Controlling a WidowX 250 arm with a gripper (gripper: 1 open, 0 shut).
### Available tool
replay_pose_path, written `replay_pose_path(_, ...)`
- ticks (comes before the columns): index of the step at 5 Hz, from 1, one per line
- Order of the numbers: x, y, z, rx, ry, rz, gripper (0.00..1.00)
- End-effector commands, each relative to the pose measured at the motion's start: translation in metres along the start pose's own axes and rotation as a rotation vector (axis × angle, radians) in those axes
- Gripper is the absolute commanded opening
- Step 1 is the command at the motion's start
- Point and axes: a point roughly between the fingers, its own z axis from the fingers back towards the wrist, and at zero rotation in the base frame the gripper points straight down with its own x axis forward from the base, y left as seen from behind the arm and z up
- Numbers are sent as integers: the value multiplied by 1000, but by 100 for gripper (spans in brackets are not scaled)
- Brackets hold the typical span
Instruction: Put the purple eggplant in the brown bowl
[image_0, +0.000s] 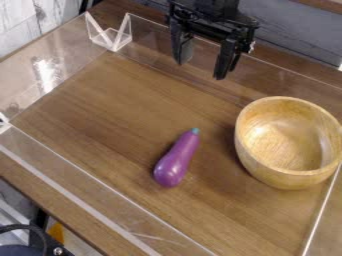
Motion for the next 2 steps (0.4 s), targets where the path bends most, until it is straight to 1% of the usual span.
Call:
replay_pose_path(1, -2, 0, -7, -6, 17, 3, 100)
replay_pose_path(2, -14, 7, -17, -38, 16, 34, 100)
